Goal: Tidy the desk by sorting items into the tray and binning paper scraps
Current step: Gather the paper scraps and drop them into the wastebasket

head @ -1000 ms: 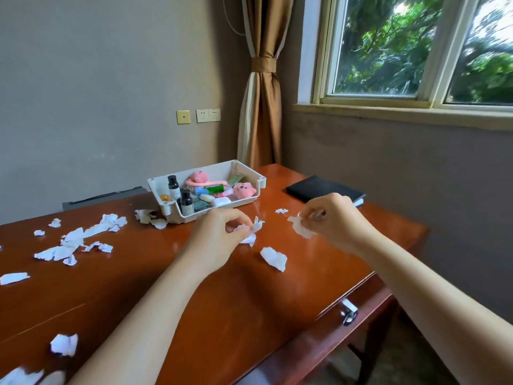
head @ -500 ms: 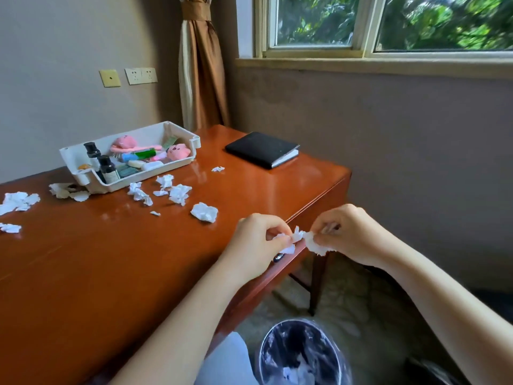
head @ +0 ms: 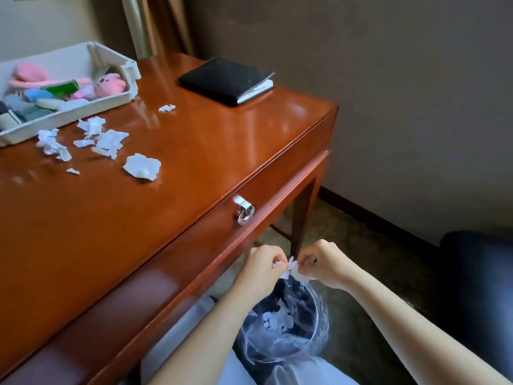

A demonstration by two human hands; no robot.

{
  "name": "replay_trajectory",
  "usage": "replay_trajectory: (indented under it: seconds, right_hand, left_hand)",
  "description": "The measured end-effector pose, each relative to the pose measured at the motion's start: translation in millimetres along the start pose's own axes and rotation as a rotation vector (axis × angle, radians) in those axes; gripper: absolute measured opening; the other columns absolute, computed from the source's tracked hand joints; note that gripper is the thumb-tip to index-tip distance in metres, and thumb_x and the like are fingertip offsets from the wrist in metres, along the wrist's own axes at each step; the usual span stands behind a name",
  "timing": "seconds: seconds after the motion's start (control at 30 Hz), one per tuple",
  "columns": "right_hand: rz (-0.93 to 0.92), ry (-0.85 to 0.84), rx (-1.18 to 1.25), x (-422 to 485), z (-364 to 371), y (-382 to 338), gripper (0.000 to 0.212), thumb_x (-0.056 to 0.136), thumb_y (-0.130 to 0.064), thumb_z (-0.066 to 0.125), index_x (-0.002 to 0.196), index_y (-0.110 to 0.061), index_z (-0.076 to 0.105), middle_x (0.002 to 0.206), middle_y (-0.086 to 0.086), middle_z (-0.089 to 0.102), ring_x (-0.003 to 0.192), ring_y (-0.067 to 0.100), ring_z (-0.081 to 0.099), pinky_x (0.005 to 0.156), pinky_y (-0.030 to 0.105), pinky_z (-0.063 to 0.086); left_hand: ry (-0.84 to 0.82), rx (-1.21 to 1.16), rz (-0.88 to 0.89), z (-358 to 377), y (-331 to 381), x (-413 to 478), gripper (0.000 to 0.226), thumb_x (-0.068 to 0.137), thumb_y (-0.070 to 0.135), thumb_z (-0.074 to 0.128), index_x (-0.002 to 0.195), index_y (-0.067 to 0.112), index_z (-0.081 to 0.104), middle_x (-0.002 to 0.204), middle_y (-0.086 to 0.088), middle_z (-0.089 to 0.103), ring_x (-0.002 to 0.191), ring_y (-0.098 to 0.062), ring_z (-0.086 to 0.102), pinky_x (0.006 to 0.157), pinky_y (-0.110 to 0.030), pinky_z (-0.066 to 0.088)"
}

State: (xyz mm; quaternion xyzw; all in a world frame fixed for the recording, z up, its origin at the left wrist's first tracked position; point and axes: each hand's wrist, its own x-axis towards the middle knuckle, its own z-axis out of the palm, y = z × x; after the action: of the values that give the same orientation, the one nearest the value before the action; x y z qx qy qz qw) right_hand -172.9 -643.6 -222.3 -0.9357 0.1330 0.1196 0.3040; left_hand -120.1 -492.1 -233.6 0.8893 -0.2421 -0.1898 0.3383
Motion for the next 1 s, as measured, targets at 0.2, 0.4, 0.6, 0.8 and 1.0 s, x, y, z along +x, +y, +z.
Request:
replay_trajectory:
  seconds: [0.2,0.4,0.6,0.8,1.0]
  right_hand:
    - [0.116,-0.102,-0.022,28,54,27,0.017,0.080,-0.008,0.058,0.090,-0.006,0.072,0.094,0.011,0.071,0.087,0.025,0.063,0.067,0.023,0.041]
    - [0.234,-0.214,-0.053,48,99,44,0.025,0.083,-0.006,0.050,0.096,-0.002,0.071,0.089,0.013,0.066,0.082,0.025,0.058,0.074,0.033,0.049]
    - [0.287,-0.314,0.001,52,114,55,0.047,0.087,-0.014,0.057,0.134,-0.015,0.050,0.127,0.008,0.061,0.116,0.022,0.057,0.095,0.026,0.043]
    - [0.314,-0.285,-0.035,47,101,53,0.043,0.087,-0.019,0.055,0.129,-0.015,0.053,0.125,0.009,0.060,0.113,0.026,0.057,0.094,0.033,0.048]
    - [0.255,-0.177,-0.090,39,59,30,0.029,0.082,-0.024,0.058,0.110,-0.026,0.065,0.116,0.005,0.065,0.102,0.026,0.062,0.087,0.034,0.053]
  left_hand:
    - [-0.107,0.055,-0.133,43,-37,16,0.015,0.091,0.018,0.055,0.091,0.011,0.068,0.092,-0.007,0.061,0.091,-0.027,0.060,0.076,-0.034,0.051]
    - [-0.140,0.022,-0.211,74,-68,22,0.020,0.092,0.025,0.055,0.099,0.008,0.063,0.080,-0.002,0.054,0.075,-0.019,0.048,0.070,-0.031,0.043]
    - [-0.194,-0.052,-0.319,82,-87,20,0.035,0.096,0.012,0.041,0.129,0.011,0.054,0.118,-0.010,0.064,0.102,-0.024,0.061,0.090,-0.036,0.051]
    - [-0.278,0.047,-0.259,71,-78,14,0.037,0.098,0.019,0.042,0.134,0.015,0.049,0.131,-0.009,0.053,0.114,-0.024,0.055,0.100,-0.035,0.044]
    - [-0.324,0.156,-0.098,31,-43,2,0.027,0.097,0.024,0.045,0.116,0.010,0.058,0.111,-0.009,0.061,0.094,-0.026,0.060,0.087,-0.038,0.050]
